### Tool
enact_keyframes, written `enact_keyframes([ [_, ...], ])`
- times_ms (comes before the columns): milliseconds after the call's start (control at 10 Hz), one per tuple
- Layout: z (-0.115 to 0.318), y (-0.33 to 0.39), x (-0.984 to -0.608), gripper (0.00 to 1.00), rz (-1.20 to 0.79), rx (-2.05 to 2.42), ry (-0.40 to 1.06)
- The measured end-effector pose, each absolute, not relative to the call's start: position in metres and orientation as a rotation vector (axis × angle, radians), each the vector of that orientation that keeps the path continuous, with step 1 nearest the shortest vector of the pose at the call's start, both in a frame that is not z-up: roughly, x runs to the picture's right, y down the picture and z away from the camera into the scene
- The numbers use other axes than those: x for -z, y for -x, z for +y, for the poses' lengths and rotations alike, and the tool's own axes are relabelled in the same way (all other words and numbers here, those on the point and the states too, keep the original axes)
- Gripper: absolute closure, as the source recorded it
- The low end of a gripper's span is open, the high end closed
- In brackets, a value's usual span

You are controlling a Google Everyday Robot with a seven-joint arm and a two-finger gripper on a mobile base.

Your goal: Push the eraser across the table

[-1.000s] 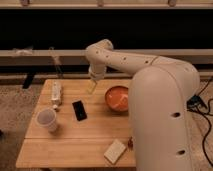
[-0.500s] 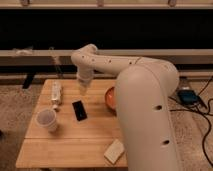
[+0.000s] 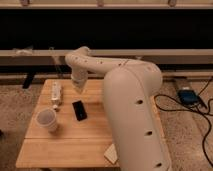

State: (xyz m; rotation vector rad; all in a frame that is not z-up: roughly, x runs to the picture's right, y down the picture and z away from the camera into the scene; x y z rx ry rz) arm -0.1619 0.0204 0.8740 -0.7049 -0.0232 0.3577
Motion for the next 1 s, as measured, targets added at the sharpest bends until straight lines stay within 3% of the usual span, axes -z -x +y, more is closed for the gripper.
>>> enact_keyframes([
  [1000,0.047,0.190,-0.925,1.00,-0.013,-0.303,0.771],
])
